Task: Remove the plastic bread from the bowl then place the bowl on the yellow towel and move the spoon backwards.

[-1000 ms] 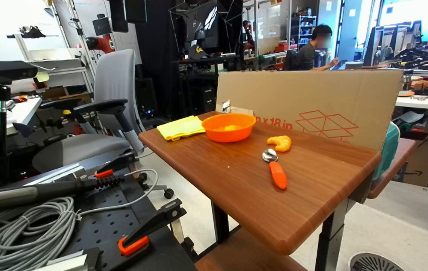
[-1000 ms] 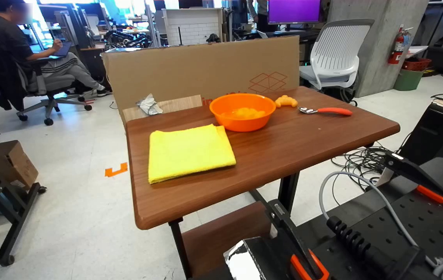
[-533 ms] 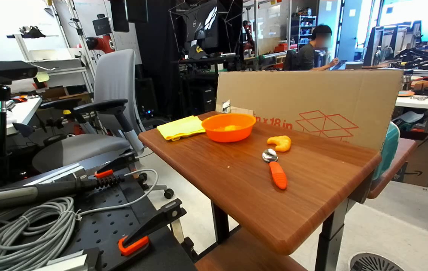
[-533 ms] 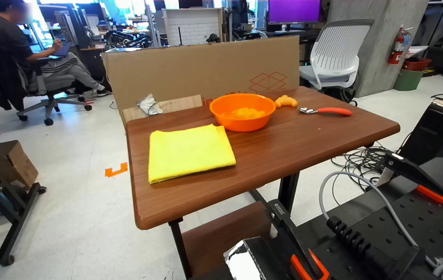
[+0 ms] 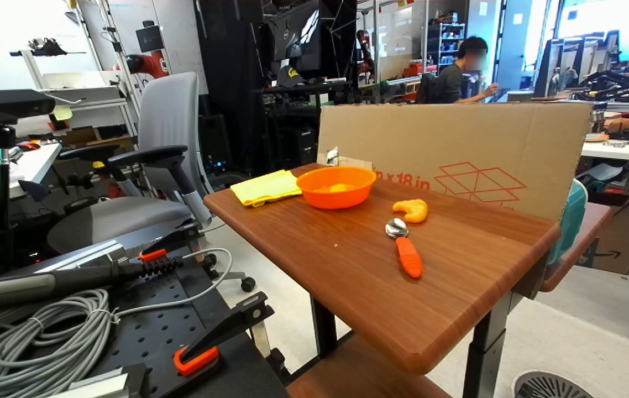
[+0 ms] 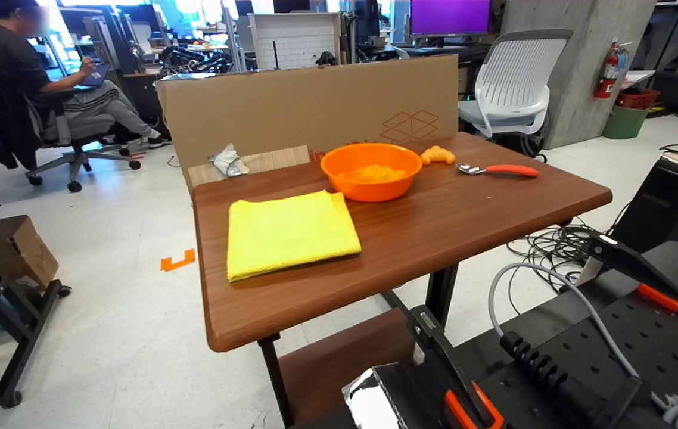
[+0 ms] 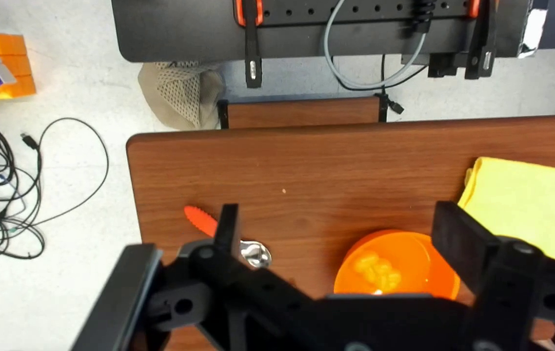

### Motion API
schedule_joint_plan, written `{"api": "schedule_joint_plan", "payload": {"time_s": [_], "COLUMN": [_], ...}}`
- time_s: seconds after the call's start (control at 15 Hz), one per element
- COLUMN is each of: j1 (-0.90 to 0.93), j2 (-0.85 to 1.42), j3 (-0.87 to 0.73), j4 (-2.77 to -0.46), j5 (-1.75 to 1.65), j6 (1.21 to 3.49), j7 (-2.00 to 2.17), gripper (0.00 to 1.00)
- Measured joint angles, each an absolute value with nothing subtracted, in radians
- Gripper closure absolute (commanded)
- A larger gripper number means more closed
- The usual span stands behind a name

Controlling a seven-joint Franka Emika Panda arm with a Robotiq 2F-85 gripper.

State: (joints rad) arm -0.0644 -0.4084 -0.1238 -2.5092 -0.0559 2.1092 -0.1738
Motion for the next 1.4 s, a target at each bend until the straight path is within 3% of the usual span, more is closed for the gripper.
{"api": "schedule_joint_plan", "payload": {"time_s": [0.73, 1.4], "j1": [-0.027, 0.018], "j2": [-0.112, 0.213], "j3": [-0.043, -0.001], "j4": [-2.360, -2.131], "j5": [-0.052, -0.057], "j6": [2.340, 2.359], "j7": [-0.087, 0.091], "gripper": [0.00, 0.00]}}
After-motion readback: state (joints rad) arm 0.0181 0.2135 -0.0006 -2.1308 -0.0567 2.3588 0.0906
